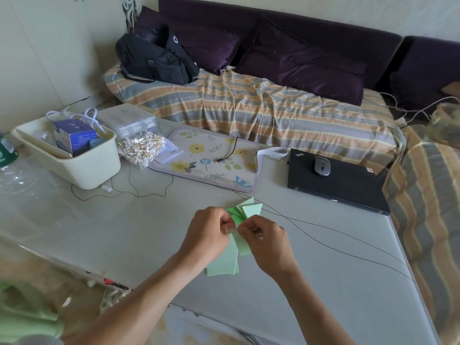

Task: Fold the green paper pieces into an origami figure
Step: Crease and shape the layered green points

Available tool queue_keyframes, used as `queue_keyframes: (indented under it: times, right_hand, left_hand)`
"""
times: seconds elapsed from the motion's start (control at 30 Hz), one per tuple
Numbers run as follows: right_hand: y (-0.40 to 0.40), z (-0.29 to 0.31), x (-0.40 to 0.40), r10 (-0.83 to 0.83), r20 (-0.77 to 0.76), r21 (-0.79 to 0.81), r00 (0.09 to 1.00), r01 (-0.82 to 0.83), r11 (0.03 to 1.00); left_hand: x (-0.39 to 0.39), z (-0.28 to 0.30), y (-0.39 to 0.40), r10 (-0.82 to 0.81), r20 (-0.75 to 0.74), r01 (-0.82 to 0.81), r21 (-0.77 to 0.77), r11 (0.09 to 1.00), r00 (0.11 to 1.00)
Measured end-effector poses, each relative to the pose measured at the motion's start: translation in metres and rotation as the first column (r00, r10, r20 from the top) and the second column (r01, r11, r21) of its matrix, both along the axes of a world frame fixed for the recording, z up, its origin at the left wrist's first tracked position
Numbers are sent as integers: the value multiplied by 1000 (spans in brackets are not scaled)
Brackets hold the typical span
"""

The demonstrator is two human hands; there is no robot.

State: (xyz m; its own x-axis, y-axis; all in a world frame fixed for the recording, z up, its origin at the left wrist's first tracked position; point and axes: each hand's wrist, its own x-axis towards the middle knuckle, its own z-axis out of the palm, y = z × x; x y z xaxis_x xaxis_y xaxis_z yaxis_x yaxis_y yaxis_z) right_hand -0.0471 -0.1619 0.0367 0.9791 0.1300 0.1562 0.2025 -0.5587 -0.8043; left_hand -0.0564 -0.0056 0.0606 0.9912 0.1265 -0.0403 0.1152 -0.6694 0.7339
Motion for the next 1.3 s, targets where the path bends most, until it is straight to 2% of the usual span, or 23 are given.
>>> queue_keyframes:
  times: [0.1,0.27,0.37,0.8,0.97,1.13,1.3]
  right_hand:
    - [-1,0,0,-7,9,-19,1000,8,1000]
    - [-3,-1,0,-12,31,-34,999,13,999]
    - [-2,-3,-1,-1,53,-41,999,3,999]
    - [-3,1,0,-21,-36,-39,999,20,999]
    - [-11,2,7,-97,-92,-48,991,93,995]
    - [-10,1,5,-105,-125,-84,987,95,992]
    - [-14,4,7,-109,-169,-59,980,100,993]
  left_hand:
    - [2,-3,3,12,7,-12,6,1000,1000]
    - [1,0,0,-55,4,55,-22,998,998]
    - [0,0,0,-67,20,67,15,998,998]
    - [4,-2,4,33,19,-35,124,992,999]
    - [5,2,8,79,20,-80,95,992,997]
    - [4,1,10,76,19,-78,101,992,997]
    - [7,0,8,102,41,-100,-67,993,994]
